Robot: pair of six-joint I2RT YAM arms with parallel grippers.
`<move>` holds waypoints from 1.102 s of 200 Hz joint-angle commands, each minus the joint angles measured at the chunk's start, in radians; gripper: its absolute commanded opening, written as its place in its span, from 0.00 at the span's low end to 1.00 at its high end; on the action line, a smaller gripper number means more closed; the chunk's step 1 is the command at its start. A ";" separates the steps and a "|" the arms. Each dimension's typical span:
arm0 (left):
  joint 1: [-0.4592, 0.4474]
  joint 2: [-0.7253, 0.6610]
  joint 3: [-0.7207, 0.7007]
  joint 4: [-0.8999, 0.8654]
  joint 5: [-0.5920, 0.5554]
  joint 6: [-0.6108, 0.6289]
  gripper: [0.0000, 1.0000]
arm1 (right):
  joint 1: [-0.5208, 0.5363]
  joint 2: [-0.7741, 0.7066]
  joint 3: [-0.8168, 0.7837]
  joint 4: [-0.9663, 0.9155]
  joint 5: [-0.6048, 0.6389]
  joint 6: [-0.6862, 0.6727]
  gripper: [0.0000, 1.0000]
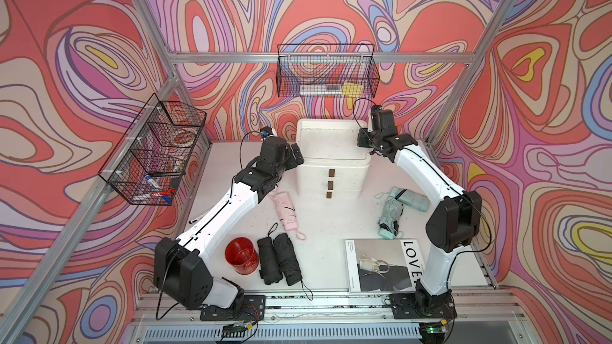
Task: Place the umbrella in the drawer by color
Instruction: Adjust the storage box at the center of the board, then open the drawer in the storage box.
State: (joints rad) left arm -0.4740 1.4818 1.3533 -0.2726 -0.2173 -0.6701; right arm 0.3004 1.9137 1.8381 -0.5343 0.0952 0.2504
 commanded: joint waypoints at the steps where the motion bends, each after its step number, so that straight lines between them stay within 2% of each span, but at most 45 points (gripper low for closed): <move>1: -0.024 0.064 0.082 -0.042 -0.075 0.016 0.94 | 0.009 0.054 0.013 -0.037 -0.098 -0.023 0.43; 18: -0.025 0.114 0.152 -0.068 -0.113 0.032 0.92 | 0.009 0.044 0.030 -0.041 -0.121 -0.023 0.56; 51: -0.018 0.179 0.263 -0.141 -0.177 0.102 0.93 | 0.016 -0.057 0.009 -0.053 -0.127 -0.055 0.65; 84: 0.036 0.241 0.351 -0.231 -0.113 0.131 0.96 | 0.026 -0.204 -0.066 -0.074 -0.043 -0.064 0.66; 105: 0.070 0.265 0.369 -0.252 -0.059 0.137 0.94 | 0.038 -0.338 -0.228 -0.014 -0.007 -0.024 0.66; 120: 0.077 0.279 0.374 -0.232 -0.049 0.185 0.93 | 0.056 -0.438 -0.359 0.037 0.019 0.021 0.66; 142: 0.082 0.333 0.428 -0.234 -0.061 0.259 0.89 | 0.074 -0.556 -0.569 0.181 -0.011 0.079 0.66; 155: 0.082 0.363 0.460 -0.229 -0.061 0.285 0.85 | 0.078 -0.580 -0.652 0.236 -0.043 0.117 0.65; 173: 0.082 0.384 0.483 -0.227 -0.068 0.267 0.85 | 0.105 -0.592 -0.717 0.299 -0.079 0.151 0.64; 220: 0.081 0.429 0.511 -0.264 -0.035 0.216 0.79 | 0.235 -0.544 -0.741 0.327 -0.057 0.160 0.63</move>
State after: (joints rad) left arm -0.3931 1.8790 1.8301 -0.4850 -0.2668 -0.4381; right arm 0.4812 1.3582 1.1065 -0.2810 0.0353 0.3855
